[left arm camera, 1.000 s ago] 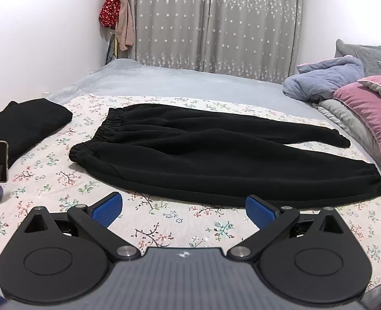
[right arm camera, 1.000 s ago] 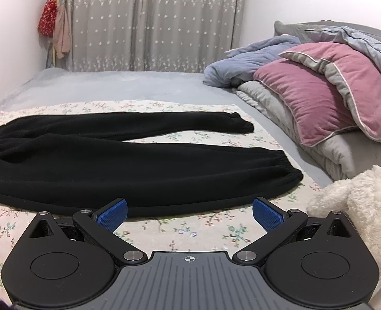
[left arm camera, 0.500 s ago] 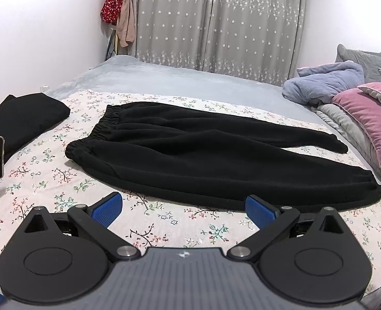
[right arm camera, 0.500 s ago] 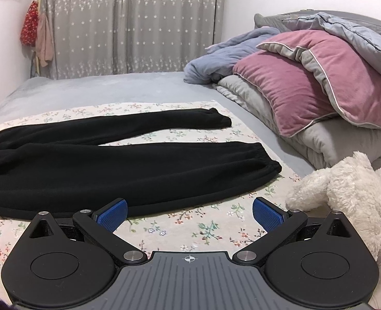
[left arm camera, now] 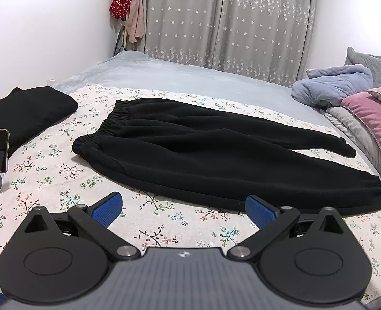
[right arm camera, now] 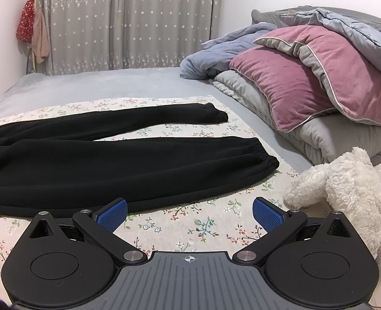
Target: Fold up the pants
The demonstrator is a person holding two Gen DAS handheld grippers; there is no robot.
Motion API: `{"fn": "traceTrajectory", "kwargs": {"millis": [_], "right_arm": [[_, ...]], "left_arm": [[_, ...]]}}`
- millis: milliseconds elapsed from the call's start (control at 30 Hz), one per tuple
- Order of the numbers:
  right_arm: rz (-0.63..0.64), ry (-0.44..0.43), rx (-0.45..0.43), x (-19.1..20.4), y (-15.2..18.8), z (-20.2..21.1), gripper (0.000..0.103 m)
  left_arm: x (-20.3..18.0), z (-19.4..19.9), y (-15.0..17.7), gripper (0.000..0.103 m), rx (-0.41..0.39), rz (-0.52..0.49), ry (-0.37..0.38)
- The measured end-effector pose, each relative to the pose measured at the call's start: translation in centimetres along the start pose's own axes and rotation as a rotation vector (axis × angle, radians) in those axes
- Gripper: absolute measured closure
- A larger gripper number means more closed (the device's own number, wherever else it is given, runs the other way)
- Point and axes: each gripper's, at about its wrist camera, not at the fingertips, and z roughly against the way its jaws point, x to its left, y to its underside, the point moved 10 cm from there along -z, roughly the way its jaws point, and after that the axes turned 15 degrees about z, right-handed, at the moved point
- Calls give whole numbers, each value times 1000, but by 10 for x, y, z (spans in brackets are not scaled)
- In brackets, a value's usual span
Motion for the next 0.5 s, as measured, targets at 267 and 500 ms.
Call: {"fn": "traceTrajectory", "kwargs": {"millis": [267, 500], "right_arm": [[4, -5, 0, 1, -1, -1, 0], [-1, -10, 14, 4, 1, -5, 0]], "left_arm": [[-2, 0, 0, 4, -8, -17, -4], [0, -7, 0, 4, -3, -35, -24]]}}
